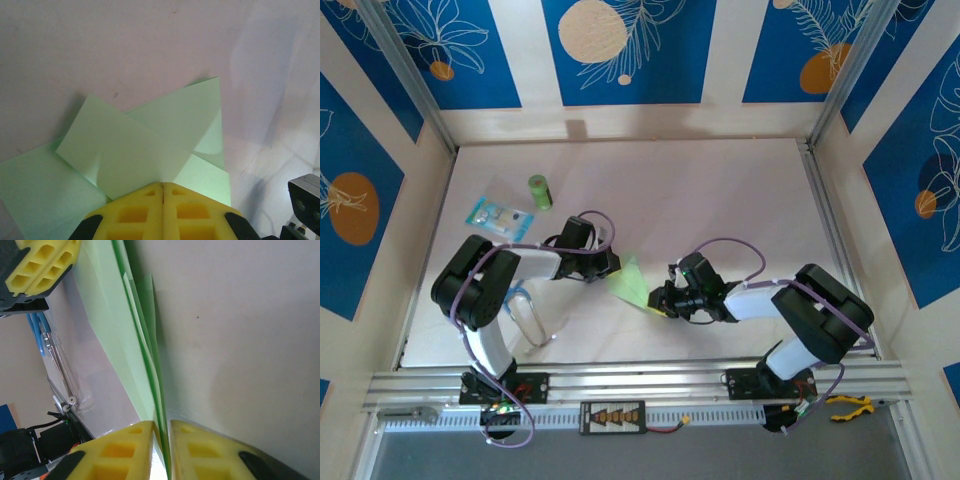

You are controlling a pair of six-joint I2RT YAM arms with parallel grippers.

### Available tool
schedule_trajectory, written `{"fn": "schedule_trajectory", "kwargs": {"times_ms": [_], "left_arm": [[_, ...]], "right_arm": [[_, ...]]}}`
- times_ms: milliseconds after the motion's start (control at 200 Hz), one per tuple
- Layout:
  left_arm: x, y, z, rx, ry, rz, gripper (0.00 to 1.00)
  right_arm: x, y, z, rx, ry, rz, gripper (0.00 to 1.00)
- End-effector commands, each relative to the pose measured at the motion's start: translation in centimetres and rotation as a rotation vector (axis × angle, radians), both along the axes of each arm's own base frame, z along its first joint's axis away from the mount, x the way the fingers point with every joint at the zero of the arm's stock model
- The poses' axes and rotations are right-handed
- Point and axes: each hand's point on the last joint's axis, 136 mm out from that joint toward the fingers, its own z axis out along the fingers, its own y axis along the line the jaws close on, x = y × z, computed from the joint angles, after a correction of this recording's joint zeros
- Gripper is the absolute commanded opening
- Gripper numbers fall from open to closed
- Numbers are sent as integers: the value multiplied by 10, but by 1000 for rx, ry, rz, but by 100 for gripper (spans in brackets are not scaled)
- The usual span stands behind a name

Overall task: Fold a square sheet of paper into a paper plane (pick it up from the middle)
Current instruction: Turn over the paper at the center of the table.

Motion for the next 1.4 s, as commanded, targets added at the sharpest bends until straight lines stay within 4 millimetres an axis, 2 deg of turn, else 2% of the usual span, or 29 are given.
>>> {"fn": "schedule_trajectory", "kwargs": {"times_ms": [0, 135, 280, 435, 605, 745, 870, 935, 1070, 1196, 1286, 1396], "left_arm": [[-7, 13, -7, 31, 41, 28, 6], [-5, 9, 8, -2, 5, 24, 11], [-1, 5, 38, -56, -78, 12, 24], [-1, 10, 75, -69, -193, 13, 32], [-5, 31, 107, -1, -326, 46, 36], [-8, 62, 125, 119, -434, 113, 37], [-14, 86, 136, 182, -513, 187, 40], [-17, 97, 140, 200, -544, 228, 44], [-24, 119, 141, 250, -583, 295, 48], [-31, 133, 139, 293, -601, 335, 51], [-34, 142, 141, 317, -609, 363, 53], [-37, 154, 143, 349, -622, 405, 56]], "right_arm": [[-5, -3, -3, 2, -1, 17, 13], [-6, -5, 2, 14, -17, 29, 8], [-5, -10, 12, 1, -61, 42, 6], [-2, -26, 30, -75, -141, 50, 5], [4, -51, 60, -212, -295, 77, 4], [9, -76, 89, -383, -396, 124, 4], [18, -102, 110, -564, -449, 138, 3], [24, -114, 118, -647, -470, 135, 3], [37, -140, 127, -851, -497, 94, 3], [48, -169, 131, -1130, -476, 55, 3], [54, -175, 135, -1315, -479, 81, 3], [61, -164, 128, -1467, -497, 149, 3]]}}
